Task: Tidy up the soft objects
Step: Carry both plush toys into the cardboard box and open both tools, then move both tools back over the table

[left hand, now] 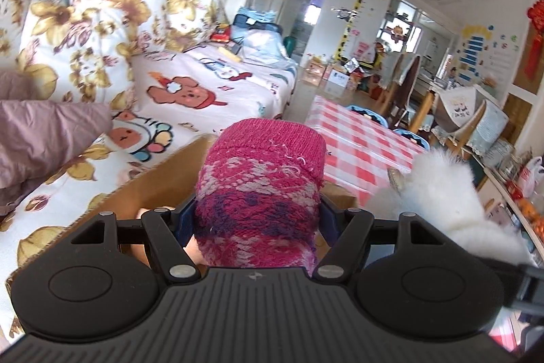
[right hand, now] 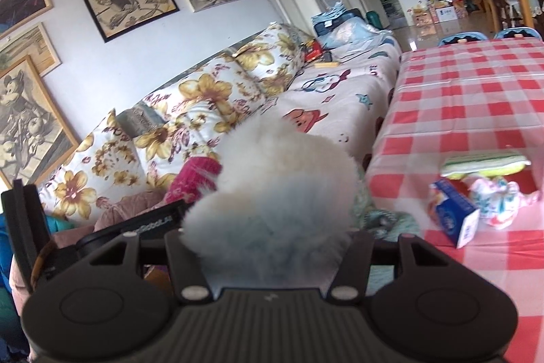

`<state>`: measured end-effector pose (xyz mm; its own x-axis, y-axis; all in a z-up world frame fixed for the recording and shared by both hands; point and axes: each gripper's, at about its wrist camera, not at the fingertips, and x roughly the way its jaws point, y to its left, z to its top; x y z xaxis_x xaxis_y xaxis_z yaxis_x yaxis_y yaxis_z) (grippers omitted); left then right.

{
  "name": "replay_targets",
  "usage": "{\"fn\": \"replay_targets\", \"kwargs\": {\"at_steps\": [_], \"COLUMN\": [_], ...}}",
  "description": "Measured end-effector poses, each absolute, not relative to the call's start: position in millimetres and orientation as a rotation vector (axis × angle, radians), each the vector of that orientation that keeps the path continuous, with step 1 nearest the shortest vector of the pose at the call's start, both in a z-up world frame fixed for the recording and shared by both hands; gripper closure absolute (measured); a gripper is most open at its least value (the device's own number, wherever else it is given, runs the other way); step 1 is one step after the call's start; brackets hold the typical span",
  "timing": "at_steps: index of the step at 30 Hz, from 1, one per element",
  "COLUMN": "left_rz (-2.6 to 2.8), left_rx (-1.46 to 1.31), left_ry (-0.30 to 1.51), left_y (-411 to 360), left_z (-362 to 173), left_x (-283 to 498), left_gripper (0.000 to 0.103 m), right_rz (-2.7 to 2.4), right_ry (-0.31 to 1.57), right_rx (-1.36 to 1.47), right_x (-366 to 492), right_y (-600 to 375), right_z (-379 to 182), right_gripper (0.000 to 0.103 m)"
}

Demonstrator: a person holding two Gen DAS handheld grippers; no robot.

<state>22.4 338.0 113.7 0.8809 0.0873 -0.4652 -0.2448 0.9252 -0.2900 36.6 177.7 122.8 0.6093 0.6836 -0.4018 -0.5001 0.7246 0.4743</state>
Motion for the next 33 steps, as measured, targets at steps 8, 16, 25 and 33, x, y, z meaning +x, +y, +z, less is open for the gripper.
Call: {"fn": "replay_targets", "kwargs": {"at_steps": [8, 16, 25, 33], "left_rz": [0.236, 0.266, 0.235, 0.202], "left_rx": [-0.385, -0.372, -0.315, -0.278], "left_ry": [0.481, 0.498, 0.452, 0.454], "left_y": [341, 335, 321, 307], "left_z": [115, 114, 122, 123], "left_x": [19, 14, 8, 9], "left_gripper": [0.017, 0.004, 0.004, 0.004], "right_rz": [0.776, 0.803, 0.682, 0.589], "right_ry": [0.681, 0.725, 0.618, 0.579], "right_rx": [0.327, 0.3, 0.26, 0.259], "right_x": [36, 32, 26, 29], "right_y": [218, 230, 194, 162], "right_z": [108, 100, 119, 119], "right_gripper": [0.047, 0.026, 0.022, 0.021]}}
